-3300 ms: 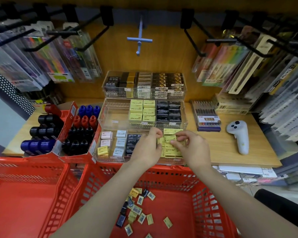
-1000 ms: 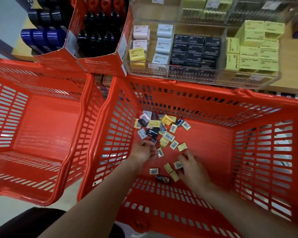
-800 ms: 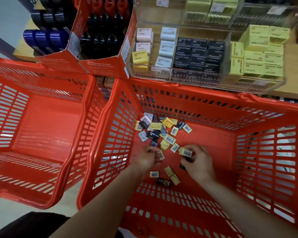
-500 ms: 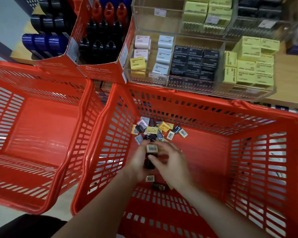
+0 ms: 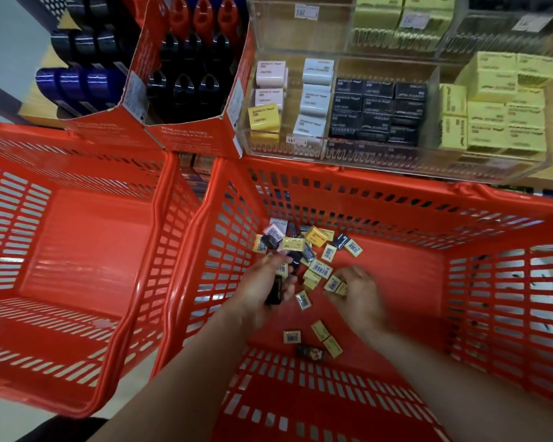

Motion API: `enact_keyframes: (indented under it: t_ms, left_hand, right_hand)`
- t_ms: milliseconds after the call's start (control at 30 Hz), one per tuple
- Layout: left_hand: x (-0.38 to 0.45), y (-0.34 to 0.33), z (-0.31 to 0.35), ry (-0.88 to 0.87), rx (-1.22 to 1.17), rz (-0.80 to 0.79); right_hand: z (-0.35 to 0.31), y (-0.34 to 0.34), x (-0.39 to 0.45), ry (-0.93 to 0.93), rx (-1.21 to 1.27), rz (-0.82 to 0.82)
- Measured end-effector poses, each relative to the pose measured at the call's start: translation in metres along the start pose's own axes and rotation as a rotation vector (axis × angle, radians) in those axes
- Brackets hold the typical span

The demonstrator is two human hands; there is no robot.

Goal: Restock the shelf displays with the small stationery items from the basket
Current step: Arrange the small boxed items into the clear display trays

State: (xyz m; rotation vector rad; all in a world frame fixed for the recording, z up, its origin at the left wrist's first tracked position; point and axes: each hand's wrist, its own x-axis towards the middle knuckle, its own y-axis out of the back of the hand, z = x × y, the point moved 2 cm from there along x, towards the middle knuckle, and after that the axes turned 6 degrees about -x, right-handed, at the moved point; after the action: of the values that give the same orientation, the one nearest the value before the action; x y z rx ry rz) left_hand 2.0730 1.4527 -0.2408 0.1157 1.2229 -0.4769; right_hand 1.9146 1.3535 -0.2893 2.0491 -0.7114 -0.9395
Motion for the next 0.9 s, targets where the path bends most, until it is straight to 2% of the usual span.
enact_keyframes:
  t_ms: [133, 267, 433, 533, 633, 767, 900]
  left_hand:
    - [-0.014, -0.016, 0.004, -0.082, 0.306, 0.000]
    - [-0.062, -0.045, 0.019, -0.198, 0.639, -0.113]
    - [-0.160, -0.098, 0.057, -0.462, 0.791, -0.344]
    - [-0.219, -0.123, 0.079, -0.662, 0.900, -0.347]
    - [-0.260, -0.134, 0.093, -0.725, 0.886, -0.357]
    - [-0.279, -0.138, 0.102, -0.756, 0.780, -0.355]
    - [-0.271, -0.146, 0.112, -0.749, 0.780, -0.310]
  right_hand:
    - [-0.003, 0.036, -0.009, -0.029, 0.159, 0.127]
    - [-0.032, 0.102, -0.024, 0.032, 0.253, 0.330]
    - [-0.080, 0.209, -0.055, 0.234, 0.217, 0.437]
    - [-0.103, 0.270, -0.076, 0.360, 0.127, 0.462]
    - [-0.107, 0.320, -0.094, 0.440, 0.117, 0.422]
    - [-0.077, 0.373, -0.093, 0.276, 0.148, 0.333]
    - [-0.040, 0.397, -0.066, 0.018, 0.075, 0.370]
